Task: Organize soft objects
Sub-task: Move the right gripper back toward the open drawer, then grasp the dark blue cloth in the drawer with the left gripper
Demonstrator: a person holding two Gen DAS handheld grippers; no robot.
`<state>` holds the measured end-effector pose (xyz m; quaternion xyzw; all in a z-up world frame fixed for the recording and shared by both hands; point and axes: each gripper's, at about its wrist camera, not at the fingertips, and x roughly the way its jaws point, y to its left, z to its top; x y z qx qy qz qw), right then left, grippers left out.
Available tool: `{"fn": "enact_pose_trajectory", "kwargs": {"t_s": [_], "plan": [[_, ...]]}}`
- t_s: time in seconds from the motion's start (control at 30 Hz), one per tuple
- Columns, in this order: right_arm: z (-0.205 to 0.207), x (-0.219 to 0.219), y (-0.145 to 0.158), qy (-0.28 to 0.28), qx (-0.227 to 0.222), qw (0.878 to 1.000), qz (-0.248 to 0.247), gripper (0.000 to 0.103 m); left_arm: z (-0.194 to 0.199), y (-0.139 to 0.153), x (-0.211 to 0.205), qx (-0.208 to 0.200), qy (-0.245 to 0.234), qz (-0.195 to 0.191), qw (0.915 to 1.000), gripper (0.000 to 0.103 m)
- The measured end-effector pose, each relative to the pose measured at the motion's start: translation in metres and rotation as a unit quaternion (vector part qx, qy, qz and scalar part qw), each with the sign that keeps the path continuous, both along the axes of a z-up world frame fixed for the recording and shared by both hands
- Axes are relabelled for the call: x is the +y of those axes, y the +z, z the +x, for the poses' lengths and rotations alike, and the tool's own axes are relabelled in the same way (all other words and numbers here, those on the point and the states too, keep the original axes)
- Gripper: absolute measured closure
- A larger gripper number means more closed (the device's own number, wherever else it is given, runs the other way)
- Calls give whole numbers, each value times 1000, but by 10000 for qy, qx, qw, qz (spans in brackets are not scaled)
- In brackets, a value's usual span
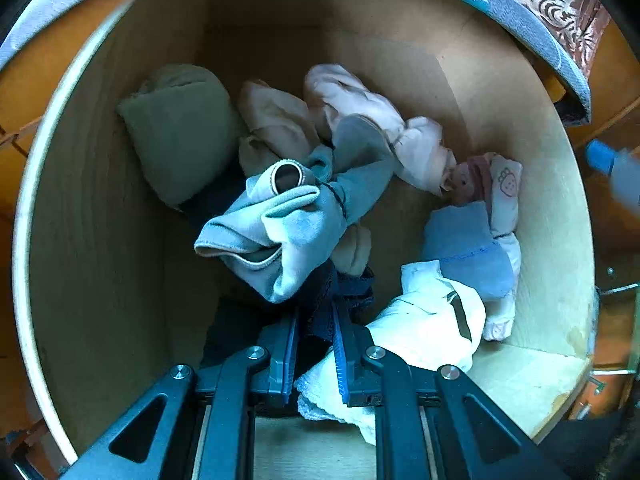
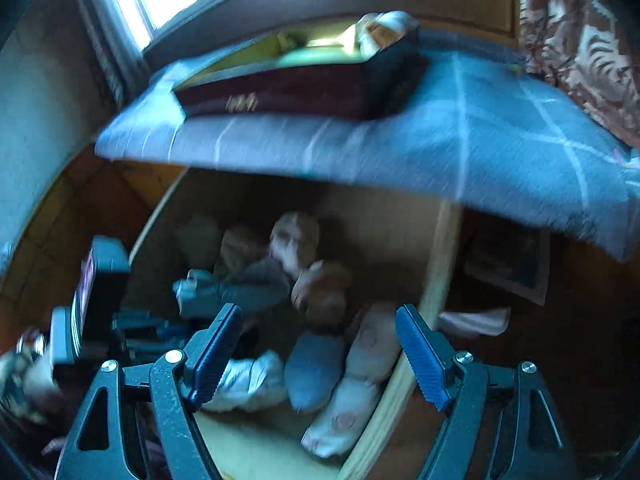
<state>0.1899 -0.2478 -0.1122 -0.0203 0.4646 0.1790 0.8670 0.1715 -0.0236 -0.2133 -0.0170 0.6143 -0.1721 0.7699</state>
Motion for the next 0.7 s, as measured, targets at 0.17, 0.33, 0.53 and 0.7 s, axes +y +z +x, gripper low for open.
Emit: {"fn": "enact_pose_trajectory", "kwargs": {"t_s": [0.17, 0.33, 0.53, 0.7], "plan": [[-10, 18, -19, 292, 159, 9993, -188, 23, 4, -3, 5, 200, -43, -322, 9993, 88], [-13, 27, -28, 433, 247, 9983, -297, 23, 5, 1, 9, 73, -244, -336, 9991, 96], [-13, 33, -37, 571, 424, 9965, -449, 23, 5, 16, 19, -123, -315, -478, 9983, 97], [-14, 44, -50, 770, 607, 9929, -669, 23, 3, 24, 30, -200, -296, -685, 9970, 97]]}}
